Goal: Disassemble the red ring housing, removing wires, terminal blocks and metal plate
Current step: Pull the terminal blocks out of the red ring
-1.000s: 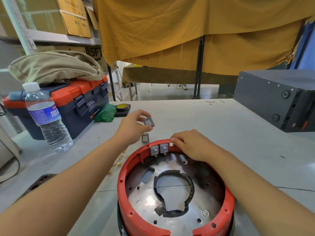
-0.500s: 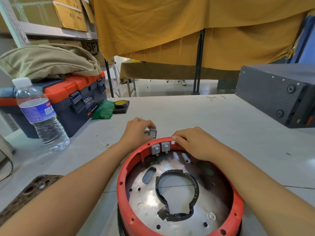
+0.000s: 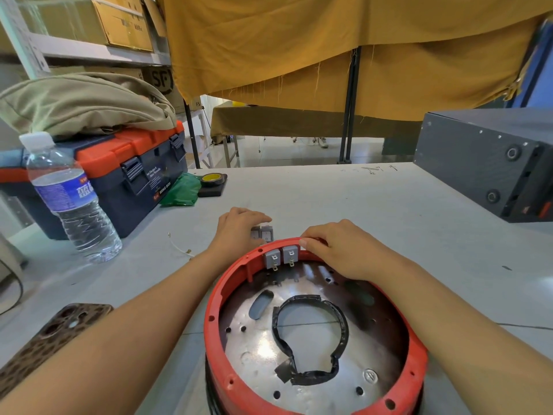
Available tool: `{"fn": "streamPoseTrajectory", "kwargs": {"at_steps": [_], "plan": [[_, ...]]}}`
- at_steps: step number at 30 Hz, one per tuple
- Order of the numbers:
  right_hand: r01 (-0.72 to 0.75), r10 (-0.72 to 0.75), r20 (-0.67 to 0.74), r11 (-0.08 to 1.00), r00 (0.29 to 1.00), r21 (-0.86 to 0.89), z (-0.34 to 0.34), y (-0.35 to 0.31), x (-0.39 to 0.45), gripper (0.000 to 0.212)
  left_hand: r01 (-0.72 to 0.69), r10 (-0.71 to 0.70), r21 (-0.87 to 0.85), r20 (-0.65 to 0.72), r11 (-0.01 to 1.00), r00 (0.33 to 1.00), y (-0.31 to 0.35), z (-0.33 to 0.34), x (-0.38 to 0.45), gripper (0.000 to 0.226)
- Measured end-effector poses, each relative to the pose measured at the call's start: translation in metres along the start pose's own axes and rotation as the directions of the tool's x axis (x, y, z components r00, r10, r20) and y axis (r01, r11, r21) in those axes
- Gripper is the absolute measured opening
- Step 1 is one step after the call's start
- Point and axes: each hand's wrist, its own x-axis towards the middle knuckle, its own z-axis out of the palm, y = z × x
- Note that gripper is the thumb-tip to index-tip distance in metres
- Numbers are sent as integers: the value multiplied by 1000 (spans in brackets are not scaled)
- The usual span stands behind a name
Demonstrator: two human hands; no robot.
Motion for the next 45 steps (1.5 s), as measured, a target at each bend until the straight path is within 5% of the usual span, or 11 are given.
{"fn": "streamPoseTrajectory", "kwargs": {"at_steps": [6, 11, 17, 29, 38, 45], "plan": [[-24, 24, -9, 1000, 1000, -16, 1, 1, 1, 31, -13, 4, -250, -38, 968, 999, 14, -29, -14, 28], [-53, 53, -14, 997, 999, -56, -1, -3, -1, 32, 36, -4, -424, 75, 905, 997, 35, -58, -33, 12], [-100, 98, -18, 987, 995, -129, -2, -8, -5, 35, -10, 73, -373, 158, 928, 985, 52, -70, -50, 7], [-159, 157, -24, 958, 987, -238, -10, -14, -16, 30, -71, 102, -310, 85, 948, 991, 77, -56, -53, 16], [-116, 114, -37, 991, 993, -62, -12, -23, -6, 25, -95, 130, -270, 114, 958, 985, 83, -56, -43, 13], [-79, 80, -114, 997, 990, 14, -4, -14, -9, 20, -101, 141, -425, 64, 900, 988, 75, -45, -48, 12]]}}
